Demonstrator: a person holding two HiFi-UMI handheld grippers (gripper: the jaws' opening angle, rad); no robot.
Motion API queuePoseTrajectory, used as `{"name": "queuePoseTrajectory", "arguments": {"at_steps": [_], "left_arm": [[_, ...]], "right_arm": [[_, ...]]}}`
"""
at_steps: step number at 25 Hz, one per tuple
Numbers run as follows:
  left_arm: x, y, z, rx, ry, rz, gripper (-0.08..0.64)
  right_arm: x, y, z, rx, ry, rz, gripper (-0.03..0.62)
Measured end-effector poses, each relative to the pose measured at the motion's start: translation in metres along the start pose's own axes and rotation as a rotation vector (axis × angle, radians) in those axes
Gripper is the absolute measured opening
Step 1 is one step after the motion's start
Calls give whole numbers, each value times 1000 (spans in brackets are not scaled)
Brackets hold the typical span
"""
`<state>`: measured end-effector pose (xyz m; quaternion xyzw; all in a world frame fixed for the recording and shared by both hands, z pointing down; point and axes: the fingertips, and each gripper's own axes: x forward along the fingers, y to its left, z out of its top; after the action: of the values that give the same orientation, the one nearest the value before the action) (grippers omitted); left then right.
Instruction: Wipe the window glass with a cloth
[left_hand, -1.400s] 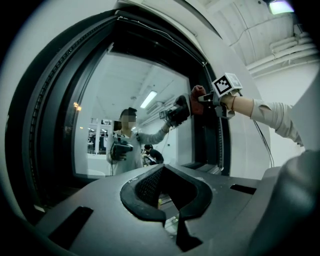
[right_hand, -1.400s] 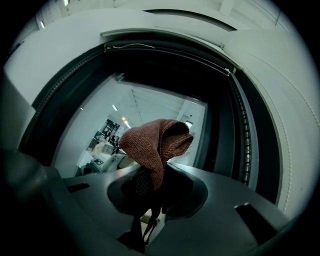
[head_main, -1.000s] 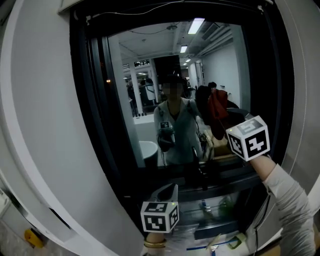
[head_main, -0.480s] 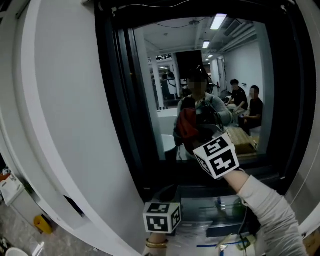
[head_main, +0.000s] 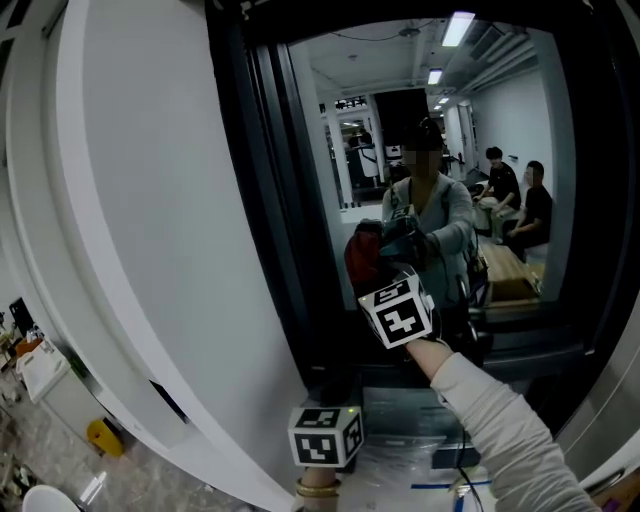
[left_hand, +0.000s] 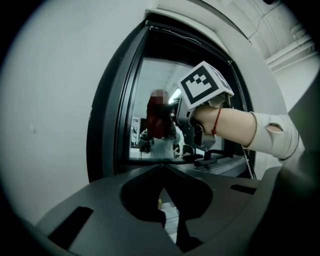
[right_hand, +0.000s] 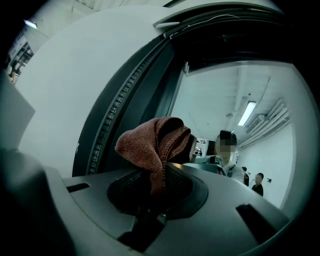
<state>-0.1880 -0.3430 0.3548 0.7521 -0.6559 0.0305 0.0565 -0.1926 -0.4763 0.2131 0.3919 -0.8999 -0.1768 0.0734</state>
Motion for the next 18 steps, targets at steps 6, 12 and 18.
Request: {"name": "queuePoseTrajectory", "arguments": {"at_steps": [6,12,18], "left_arm": [[5,1,-5,-7,11,4,5],[11,-6,-5,-9,12,-14,5],[21,-25,-5,1,11,-47,5]], "right_arm": [[6,2,-3,-7,-7,-5,51],[-2,-10,-6,-34,6,-1,51],[-21,-35,-16,-43,13,-30,52]]}}
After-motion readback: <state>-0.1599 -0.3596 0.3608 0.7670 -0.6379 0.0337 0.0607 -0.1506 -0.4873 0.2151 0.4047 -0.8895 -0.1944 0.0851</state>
